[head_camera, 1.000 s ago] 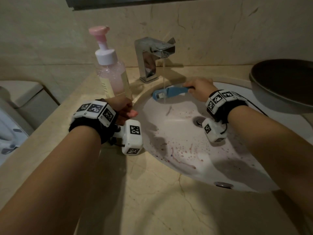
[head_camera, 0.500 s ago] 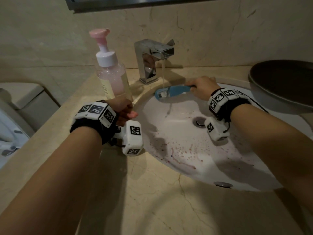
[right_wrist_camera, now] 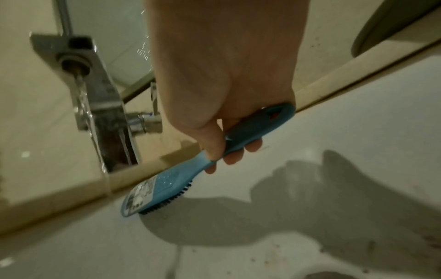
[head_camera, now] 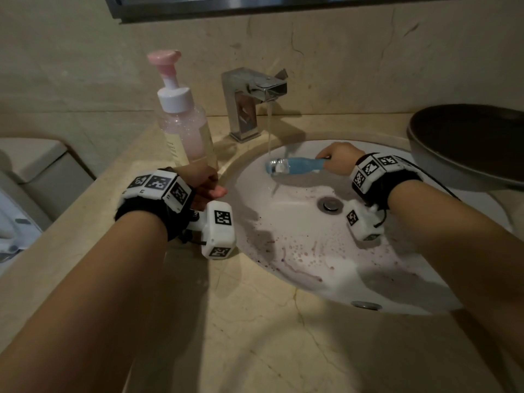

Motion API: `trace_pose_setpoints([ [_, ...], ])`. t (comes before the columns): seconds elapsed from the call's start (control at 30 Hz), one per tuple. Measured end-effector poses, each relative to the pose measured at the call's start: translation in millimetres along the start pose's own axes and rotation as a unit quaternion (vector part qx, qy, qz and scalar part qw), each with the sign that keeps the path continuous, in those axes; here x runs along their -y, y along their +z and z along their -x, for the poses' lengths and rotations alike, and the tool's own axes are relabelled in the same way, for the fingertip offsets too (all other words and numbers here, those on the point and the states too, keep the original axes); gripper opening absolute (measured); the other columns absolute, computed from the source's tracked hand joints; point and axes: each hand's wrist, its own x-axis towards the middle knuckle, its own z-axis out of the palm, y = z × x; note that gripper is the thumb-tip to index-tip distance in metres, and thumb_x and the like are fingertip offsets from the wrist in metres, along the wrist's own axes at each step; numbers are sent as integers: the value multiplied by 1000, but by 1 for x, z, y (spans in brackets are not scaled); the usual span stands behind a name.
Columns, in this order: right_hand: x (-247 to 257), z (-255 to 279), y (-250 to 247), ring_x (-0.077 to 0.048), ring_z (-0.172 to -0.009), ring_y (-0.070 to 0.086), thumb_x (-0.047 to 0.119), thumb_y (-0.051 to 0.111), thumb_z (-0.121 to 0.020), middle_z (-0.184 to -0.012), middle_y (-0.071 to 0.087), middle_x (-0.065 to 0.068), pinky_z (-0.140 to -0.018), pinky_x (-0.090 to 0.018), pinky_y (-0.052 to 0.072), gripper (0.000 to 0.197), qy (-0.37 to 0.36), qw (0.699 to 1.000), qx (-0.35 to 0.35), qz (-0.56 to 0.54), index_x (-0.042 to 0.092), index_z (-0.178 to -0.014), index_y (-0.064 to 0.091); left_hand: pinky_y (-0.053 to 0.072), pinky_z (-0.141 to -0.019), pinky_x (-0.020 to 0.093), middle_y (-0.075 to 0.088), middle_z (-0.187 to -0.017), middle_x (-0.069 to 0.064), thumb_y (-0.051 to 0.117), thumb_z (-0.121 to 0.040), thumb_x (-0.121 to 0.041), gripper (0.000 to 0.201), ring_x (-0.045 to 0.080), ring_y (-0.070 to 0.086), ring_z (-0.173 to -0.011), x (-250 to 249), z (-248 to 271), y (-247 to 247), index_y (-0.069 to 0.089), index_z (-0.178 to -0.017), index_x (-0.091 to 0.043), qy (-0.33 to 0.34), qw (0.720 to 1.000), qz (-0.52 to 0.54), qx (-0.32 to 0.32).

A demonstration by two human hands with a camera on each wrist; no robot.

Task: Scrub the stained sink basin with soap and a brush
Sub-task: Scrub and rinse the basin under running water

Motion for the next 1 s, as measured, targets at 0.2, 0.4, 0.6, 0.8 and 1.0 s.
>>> trace_pose_setpoints([
  [0.2,22,-3,-4,-23,-91,57,13,49,-92,-106,66,-5,-78,-32,45,34,-42,996,-49,-57,24,-121,64,19,-32,7,38,-29,-5,28,-94,-22,35,7,23,-25,-1,2,2,36,-60,-16,-4,1000,-11,-16],
  [0.4,22,-3,-3,-25,-102,58,15,46,-94,-112,66,-2,-85,-32,42,34,-54,997,-60,-6,27,-122,63,21,-32,5,40,-28,-3,29,-95,-22,30,8,25,-23,-1,2,2,38,-67,-16,-5,1000,2,-25],
  [0.6,-9,3,0,-26,-104,55,8,42,-91,-107,64,-2,-105,-49,28,37,24,987,-29,159,28,-110,66,20,-32,5,40,-28,-4,28,-96,-24,36,7,25,-22,-1,2,1,37,-62,-16,-7,1000,-3,-22],
  [0.8,-6,6,2,-25,-110,51,0,40,-90,-94,53,-1,-107,-47,21,40,7,954,26,299,25,-111,63,20,-32,5,40,-28,-4,28,-96,-23,34,7,25,-20,-1,2,0,38,-64,-15,-7,1000,-1,-21],
  [1.0,23,6,11,-28,-107,51,-3,43,-87,-96,57,-5,-100,-50,29,36,-98,955,-60,273,19,-109,61,23,-33,6,40,-29,-4,30,-95,-22,28,8,28,-23,-1,-1,0,39,-70,-14,-3,999,-7,-36],
])
